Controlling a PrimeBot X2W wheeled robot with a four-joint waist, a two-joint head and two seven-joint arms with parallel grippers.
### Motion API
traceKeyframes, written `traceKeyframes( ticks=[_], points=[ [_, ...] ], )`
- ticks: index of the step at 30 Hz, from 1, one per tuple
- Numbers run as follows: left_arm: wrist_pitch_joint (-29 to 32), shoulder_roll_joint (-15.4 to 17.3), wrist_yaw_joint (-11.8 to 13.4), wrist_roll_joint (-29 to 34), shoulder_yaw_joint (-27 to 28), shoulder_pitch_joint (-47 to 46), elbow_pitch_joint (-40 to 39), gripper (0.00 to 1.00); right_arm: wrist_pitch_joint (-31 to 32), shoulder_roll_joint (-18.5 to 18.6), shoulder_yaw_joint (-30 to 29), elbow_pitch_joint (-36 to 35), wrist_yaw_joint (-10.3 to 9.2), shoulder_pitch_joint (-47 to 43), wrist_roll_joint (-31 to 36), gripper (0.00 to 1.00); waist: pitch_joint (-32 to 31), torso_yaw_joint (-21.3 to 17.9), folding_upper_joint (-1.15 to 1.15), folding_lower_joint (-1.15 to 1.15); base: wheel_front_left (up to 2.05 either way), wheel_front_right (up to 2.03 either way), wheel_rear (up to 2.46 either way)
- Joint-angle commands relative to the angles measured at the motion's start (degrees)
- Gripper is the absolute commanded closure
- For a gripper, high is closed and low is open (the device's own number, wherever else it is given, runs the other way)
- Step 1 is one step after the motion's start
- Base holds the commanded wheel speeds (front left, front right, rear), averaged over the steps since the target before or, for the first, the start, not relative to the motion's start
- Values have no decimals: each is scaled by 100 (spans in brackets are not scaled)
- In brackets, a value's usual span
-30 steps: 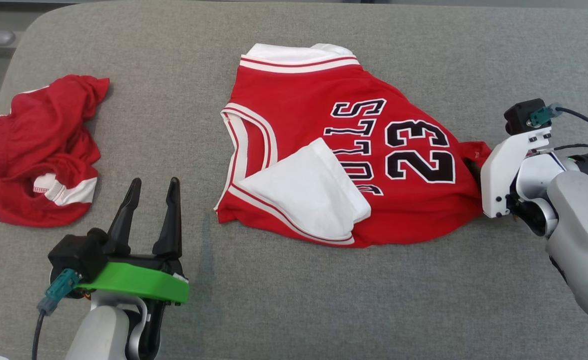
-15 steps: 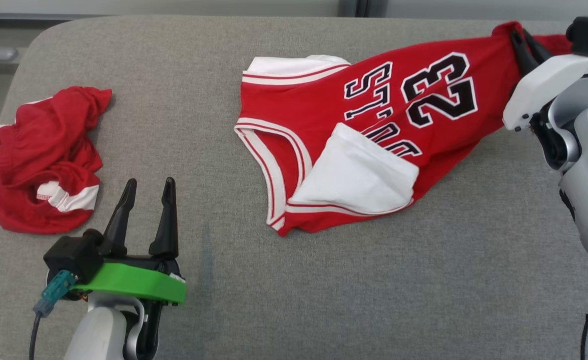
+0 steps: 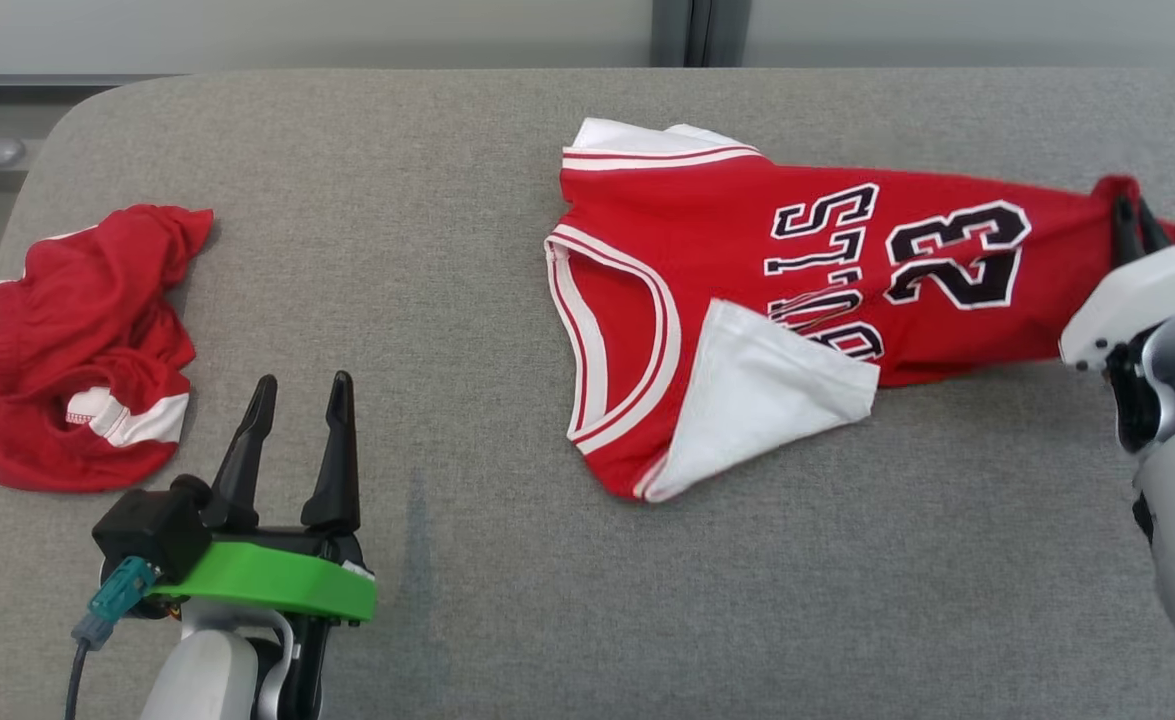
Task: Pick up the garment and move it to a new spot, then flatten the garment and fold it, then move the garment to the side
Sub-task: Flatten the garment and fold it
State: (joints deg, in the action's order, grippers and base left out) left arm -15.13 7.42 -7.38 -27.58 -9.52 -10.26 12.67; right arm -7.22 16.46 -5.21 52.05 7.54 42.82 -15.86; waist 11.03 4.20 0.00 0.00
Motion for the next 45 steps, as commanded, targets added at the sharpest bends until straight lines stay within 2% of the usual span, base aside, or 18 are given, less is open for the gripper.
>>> traceKeyframes(
  ticks=[1, 4, 9, 14, 16, 17, 22, 28, 37, 45],
  points=[
    [-2, -8, -10, 51, -16, 23, 2, 0, 0, -87, -181, 114, -10, -167, 171, 0, -15, 5, 0, 0, 0, 0, 0],
    [-2, 13, -10, 44, -11, 70, 22, 0, 30, -239, -635, 285, -10, -402, 541, 0, -59, -14, 0, 0, 0, 0, 0],
    [-2, 59, -11, 48, 41, 156, 69, 0, -136, -529, -985, 114, -10, -791, 1016, 0, -179, -105, 0, 0, 0, 0, 0],
    [-2, 83, -11, 60, 68, 275, 82, 0, -585, -820, -844, -720, -10, -1316, 1471, 0, -373, -236, 0, 0, 0, 0, 0],
    [-2, 86, -11, 72, 75, 338, 92, 0, -694, -930, -763, -1203, -10, -1586, 1516, 0, -466, -289, 0, 0, 0, 0, 0],
    [-2, 79, -11, 87, 76, 383, 102, 0, -756, -1031, -606, -1738, -10, -1897, 1552, 0, -561, -339, 0, 0, 0, 0, 0],
    [-2, 79, -11, 132, 80, 576, 170, 0, -796, -1167, -165, -2819, -10, -2714, 1406, 0, -823, -470, 0, 0, 0, 0, 0],
    [-2, 34, -11, 162, 120, 734, 226, 0, -631, -1266, 152, -3522, -10, -3421, 1271, 0, -1005, -602, 0, 0, 0, 0, 0],
    [107, 41, -11, -64, -147, 338, 607, 0, -300, -1329, 273, -3961, -10, -3742, 1149, 0, -897, -794, 0, 0, 0, 0, 0],
    [666, 72, -11, -442, -899, -488, 1407, 0, -289, -1352, 393, -4071, -10, -3734, 1059, 0, -691, -1190, 0, 0, 0, 0, 0]
  ],
)
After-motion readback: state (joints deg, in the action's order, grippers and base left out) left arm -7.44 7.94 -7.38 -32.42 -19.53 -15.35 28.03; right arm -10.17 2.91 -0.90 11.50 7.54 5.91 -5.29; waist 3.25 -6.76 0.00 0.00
